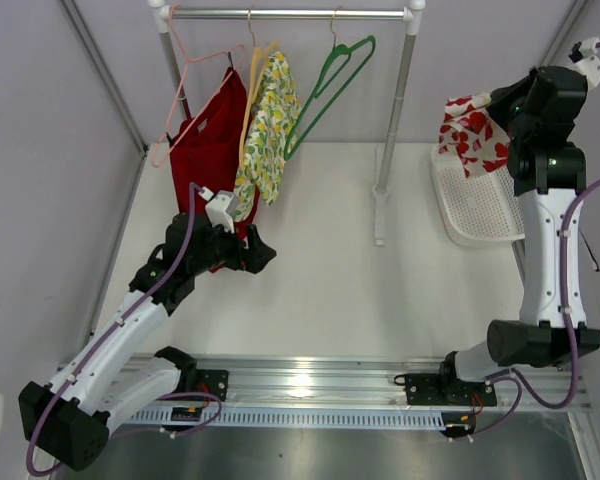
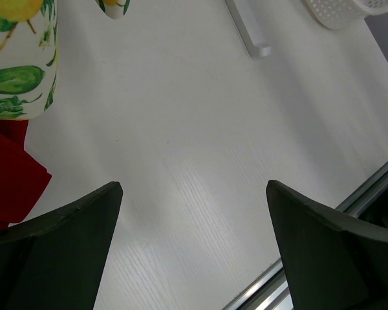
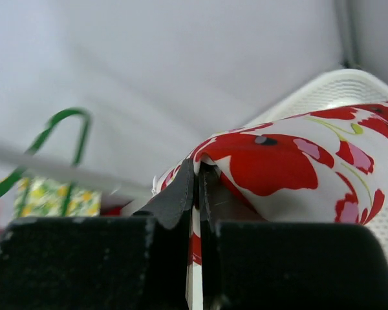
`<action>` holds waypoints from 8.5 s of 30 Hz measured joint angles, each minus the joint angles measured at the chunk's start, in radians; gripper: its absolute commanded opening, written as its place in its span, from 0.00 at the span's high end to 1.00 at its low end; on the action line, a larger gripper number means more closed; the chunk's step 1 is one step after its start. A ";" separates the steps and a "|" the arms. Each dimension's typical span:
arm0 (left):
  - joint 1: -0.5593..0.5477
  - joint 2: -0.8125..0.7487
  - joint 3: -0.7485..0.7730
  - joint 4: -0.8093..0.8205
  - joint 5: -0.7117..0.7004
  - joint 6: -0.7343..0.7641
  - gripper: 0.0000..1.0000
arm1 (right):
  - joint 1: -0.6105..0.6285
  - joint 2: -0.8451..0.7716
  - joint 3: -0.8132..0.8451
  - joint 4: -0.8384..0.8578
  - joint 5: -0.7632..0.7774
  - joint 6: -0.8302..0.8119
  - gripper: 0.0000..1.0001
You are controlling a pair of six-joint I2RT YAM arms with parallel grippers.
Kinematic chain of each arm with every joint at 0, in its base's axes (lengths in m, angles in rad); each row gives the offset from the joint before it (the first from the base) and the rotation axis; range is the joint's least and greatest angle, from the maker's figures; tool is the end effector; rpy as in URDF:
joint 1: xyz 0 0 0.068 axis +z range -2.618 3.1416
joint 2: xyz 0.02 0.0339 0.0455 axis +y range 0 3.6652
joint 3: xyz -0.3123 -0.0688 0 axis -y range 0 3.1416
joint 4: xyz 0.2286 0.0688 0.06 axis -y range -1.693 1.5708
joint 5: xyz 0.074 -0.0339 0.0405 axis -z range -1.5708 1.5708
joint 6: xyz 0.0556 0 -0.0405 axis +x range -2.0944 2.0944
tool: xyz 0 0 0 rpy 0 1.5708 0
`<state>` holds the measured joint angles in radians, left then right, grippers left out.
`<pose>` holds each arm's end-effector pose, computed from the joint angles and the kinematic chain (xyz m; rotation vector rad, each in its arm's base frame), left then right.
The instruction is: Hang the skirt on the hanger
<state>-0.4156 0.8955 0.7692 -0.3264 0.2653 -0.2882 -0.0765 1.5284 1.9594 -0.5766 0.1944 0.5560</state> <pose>0.1532 -0.0835 0.3321 0.3047 2.0580 -0.7067 0.3148 -0.0349 0.5569 0.6692 1.5815 0.1890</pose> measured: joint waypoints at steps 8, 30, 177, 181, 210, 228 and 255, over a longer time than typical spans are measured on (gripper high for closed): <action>0.000 -0.023 0.005 0.004 0.034 0.000 0.01 | 0.290 -0.219 -0.165 -0.046 0.052 0.008 1.00; -0.005 -0.078 -0.048 0.037 0.086 -0.116 0.01 | 0.745 -0.207 -0.774 0.097 -0.035 0.163 0.89; 0.076 0.350 0.797 -0.178 -0.156 -0.329 1.00 | 0.116 -0.023 -0.114 -0.072 -0.480 0.048 1.00; 0.097 0.360 0.787 -0.182 -0.122 -0.314 1.00 | 0.108 -0.031 -0.155 -0.041 -0.517 0.056 1.00; 0.055 0.205 0.273 -0.151 -0.019 -0.352 1.00 | 0.126 -0.346 -0.840 -0.027 -0.470 0.129 1.00; 0.148 0.325 0.568 -0.054 0.048 -0.256 1.00 | 0.144 -0.218 -0.547 0.071 -0.494 0.111 1.00; -0.056 -0.131 -0.304 -0.129 -0.023 -0.468 0.75 | 0.266 -0.755 -1.421 -0.048 -0.377 0.277 0.43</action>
<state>-0.4721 0.7643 0.4656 -0.4553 0.2424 -0.7567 0.1894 0.7731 0.5381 -0.6243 -0.1825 0.8326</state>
